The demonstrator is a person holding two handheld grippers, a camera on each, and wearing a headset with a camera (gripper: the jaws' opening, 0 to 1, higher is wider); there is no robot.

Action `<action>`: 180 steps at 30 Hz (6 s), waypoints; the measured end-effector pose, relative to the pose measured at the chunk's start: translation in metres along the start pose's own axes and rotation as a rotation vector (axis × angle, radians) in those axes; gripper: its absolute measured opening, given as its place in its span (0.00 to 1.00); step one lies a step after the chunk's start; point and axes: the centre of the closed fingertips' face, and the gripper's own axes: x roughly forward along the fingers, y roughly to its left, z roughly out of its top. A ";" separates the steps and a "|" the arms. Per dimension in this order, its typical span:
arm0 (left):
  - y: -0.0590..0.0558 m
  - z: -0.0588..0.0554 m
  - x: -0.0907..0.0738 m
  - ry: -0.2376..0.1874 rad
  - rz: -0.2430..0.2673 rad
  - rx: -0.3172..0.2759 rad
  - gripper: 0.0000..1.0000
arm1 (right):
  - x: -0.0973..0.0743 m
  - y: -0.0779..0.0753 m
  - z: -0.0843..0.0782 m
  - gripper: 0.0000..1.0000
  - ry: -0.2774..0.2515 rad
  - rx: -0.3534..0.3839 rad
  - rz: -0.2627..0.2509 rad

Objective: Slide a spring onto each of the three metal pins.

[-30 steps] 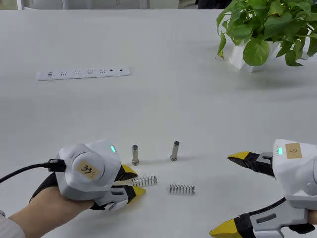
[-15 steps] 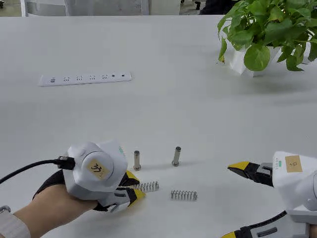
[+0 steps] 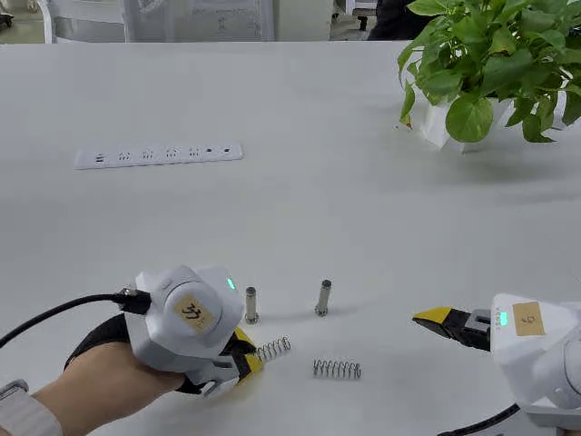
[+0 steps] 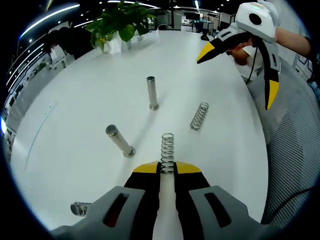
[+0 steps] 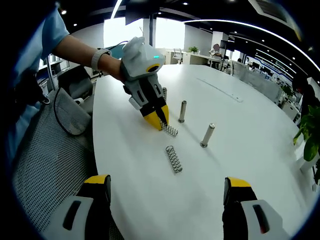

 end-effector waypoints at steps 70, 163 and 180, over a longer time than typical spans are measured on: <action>-0.085 0.039 -0.069 -0.342 -0.128 0.173 0.06 | 0.015 0.057 0.073 0.29 -0.097 -0.053 0.306; -0.104 0.048 -0.050 -0.340 -0.154 0.104 0.06 | 0.018 0.072 0.071 0.11 0.126 -0.431 0.392; -0.104 0.051 -0.049 -0.346 -0.160 0.105 0.06 | 0.021 0.072 0.067 0.08 0.157 -0.453 0.411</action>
